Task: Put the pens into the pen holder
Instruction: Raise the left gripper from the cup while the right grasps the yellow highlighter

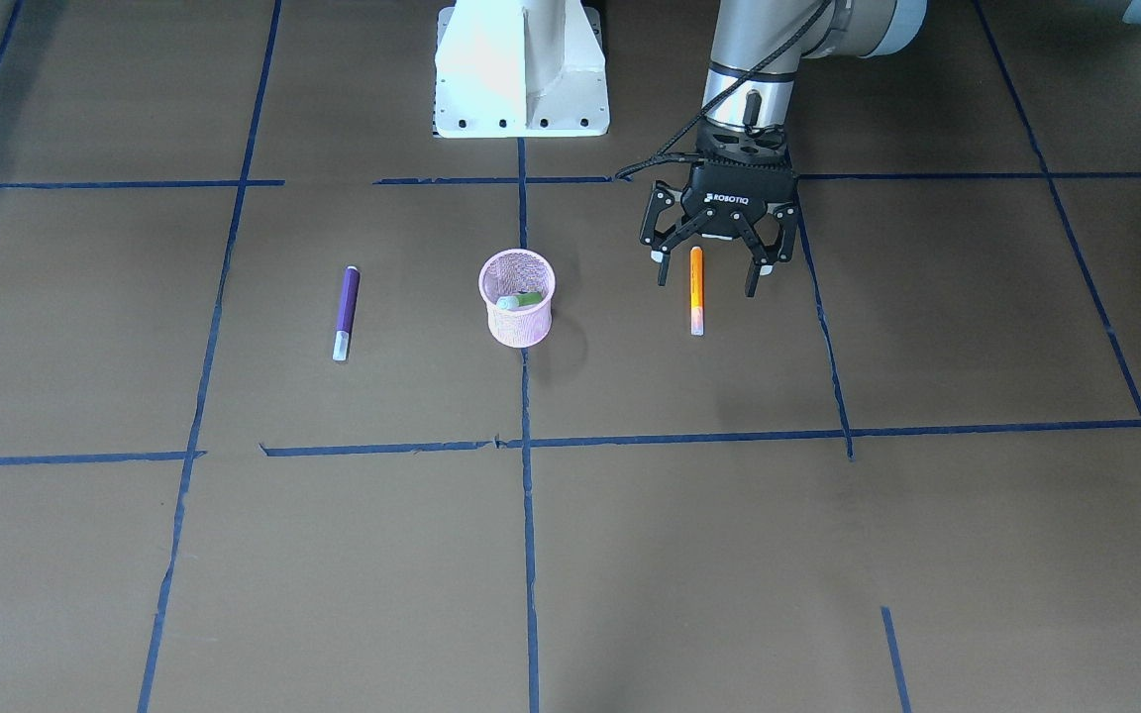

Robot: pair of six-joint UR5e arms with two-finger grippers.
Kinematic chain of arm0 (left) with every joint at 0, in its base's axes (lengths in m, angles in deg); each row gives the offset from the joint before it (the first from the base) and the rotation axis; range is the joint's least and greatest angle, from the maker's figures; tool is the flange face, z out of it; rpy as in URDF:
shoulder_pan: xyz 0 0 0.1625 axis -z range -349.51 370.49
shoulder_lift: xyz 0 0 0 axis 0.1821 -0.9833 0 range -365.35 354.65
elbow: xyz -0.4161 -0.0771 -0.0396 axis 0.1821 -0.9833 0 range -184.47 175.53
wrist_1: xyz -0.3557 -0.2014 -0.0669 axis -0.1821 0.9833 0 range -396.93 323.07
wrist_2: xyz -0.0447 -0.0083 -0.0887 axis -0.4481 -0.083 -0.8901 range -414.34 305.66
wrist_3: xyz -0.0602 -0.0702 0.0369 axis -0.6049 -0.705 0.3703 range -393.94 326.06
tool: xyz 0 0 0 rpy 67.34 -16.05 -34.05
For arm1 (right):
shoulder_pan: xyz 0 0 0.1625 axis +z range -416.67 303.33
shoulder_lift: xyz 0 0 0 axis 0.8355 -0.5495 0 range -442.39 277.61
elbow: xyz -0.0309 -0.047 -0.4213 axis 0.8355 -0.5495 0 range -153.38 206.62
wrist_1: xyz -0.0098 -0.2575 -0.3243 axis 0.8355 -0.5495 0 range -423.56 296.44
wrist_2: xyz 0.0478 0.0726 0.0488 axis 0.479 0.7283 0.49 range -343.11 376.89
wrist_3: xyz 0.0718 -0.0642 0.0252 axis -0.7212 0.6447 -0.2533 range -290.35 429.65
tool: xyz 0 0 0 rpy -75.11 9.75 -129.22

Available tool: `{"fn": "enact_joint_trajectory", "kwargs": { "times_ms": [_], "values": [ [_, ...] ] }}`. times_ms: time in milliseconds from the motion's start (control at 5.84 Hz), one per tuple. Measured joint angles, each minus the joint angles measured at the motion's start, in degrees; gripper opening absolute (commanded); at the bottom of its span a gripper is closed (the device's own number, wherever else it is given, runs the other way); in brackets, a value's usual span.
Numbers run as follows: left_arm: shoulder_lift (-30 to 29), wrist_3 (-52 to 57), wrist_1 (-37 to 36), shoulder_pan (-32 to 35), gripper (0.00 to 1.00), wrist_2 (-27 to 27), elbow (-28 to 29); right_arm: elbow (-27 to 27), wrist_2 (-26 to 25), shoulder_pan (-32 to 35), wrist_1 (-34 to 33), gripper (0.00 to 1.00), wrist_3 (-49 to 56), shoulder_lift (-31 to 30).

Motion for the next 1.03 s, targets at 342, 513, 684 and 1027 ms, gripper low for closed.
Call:
{"fn": "enact_joint_trajectory", "kwargs": {
  "times_ms": [342,513,684,1027],
  "values": [
    [0.0,0.0,0.0,0.0,0.99,0.0,-0.1,-0.1,0.1,0.0,0.1,0.00,0.0,0.1],
    [0.0,0.0,0.0,0.0,0.99,0.0,-0.2,0.5,0.1,0.0,0.2,0.00,0.2,0.1],
    [0.0,0.0,0.0,0.0,0.99,-0.1,-0.2,0.9,-0.2,0.0,2.0,0.00,0.4,-0.2],
    [0.2,0.0,0.0,0.2,0.98,-0.1,-0.7,4.2,-0.1,0.1,9.9,0.00,-3.8,-1.9]
  ]
}}
